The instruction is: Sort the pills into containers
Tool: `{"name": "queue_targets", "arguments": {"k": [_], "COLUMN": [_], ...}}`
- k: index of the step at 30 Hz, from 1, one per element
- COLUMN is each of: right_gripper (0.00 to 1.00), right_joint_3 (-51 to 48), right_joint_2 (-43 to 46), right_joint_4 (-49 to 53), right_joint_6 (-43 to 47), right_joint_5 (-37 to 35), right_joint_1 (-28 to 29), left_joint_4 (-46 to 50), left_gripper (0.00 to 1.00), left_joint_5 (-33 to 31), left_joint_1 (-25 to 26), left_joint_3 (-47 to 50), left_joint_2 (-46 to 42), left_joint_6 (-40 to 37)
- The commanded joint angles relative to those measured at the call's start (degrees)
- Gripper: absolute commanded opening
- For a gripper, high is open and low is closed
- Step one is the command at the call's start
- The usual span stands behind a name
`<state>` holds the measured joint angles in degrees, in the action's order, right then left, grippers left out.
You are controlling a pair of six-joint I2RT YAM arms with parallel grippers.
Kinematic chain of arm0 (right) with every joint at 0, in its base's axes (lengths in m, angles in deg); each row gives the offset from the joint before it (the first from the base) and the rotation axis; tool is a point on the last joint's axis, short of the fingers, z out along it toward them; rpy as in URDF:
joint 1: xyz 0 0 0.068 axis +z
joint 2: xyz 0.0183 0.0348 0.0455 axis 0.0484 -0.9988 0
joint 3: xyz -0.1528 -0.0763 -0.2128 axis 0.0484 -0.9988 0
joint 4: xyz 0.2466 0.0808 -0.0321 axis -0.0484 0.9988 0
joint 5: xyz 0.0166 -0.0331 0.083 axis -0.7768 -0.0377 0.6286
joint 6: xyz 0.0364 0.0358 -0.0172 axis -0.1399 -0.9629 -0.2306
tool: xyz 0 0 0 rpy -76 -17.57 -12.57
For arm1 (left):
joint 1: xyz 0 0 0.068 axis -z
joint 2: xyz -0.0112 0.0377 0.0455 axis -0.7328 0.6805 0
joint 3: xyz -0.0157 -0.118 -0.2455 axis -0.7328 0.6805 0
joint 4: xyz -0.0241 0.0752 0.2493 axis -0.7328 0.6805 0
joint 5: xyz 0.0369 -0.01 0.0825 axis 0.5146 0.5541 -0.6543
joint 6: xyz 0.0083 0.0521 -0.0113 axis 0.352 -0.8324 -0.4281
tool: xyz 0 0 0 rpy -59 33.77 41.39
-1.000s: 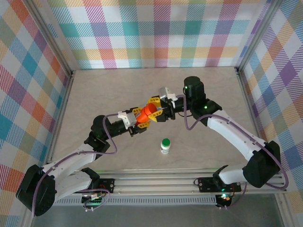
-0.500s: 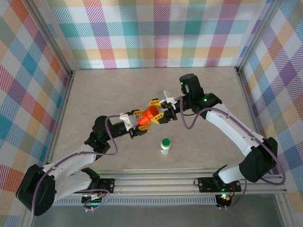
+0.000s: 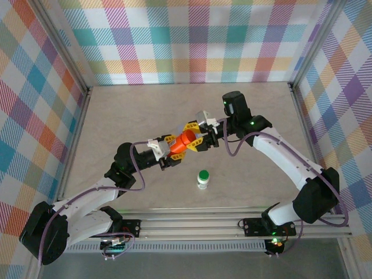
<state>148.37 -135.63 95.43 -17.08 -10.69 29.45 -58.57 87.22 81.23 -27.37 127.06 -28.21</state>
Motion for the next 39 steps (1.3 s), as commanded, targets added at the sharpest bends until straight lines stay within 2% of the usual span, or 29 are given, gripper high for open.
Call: {"name": "queue_targets", "arguments": {"k": [1, 8, 12, 18, 24, 28, 31, 39], "right_gripper": [0.17, 0.16, 0.16, 0.16, 0.16, 0.16, 0.16, 0.13], "right_joint_3": [-3.7, -4.7, -3.2, -1.3, 0.0, 0.5, 0.6, -4.3], "right_joint_2": [-1.8, -0.8, -0.3, -1.0, -1.5, -1.9, -2.3, -0.4], "right_joint_4": [9.9, -0.7, -1.0, -0.7, 3.6, 9.7, 12.3, 7.3], "right_joint_6": [-0.7, -13.0, -13.7, -15.0, -13.6, -12.5, -14.0, -21.4], "right_joint_5": [-2.1, 0.5, -3.4, -7.2, -9.0, -19.1, -24.0, -24.4], "right_joint_1": [0.4, 2.6, 7.1, 10.1, 10.5, 10.5, 10.4, 7.2], "left_joint_4": [-17.5, -12.8, -9.6, -7.3, -6.9, -6.6, -5.3, -6.4], "left_gripper": [0.0, 0.0, 0.0, 0.0, 0.0, 0.0, 0.0, 0.0], "left_joint_5": [-1.4, -2.8, -3.0, -3.6, -4.1, -5.9, -6.3, -6.1], "left_joint_1": [0.2, 0.3, 1.1, 2.2, 2.4, 2.3, 2.4, 2.3], "left_joint_3": [-4.1, -6.5, -7.9, -9.2, -9.0, -8.1, -7.9, -7.1], "left_joint_2": [-3.3, -1.6, 0.7, 3.6, 3.5, 1.7, 0.6, -1.0], "left_joint_6": [0.5, 0.0, -1.2, -2.4, -3.0, -3.9, -4.8, -4.5]}}
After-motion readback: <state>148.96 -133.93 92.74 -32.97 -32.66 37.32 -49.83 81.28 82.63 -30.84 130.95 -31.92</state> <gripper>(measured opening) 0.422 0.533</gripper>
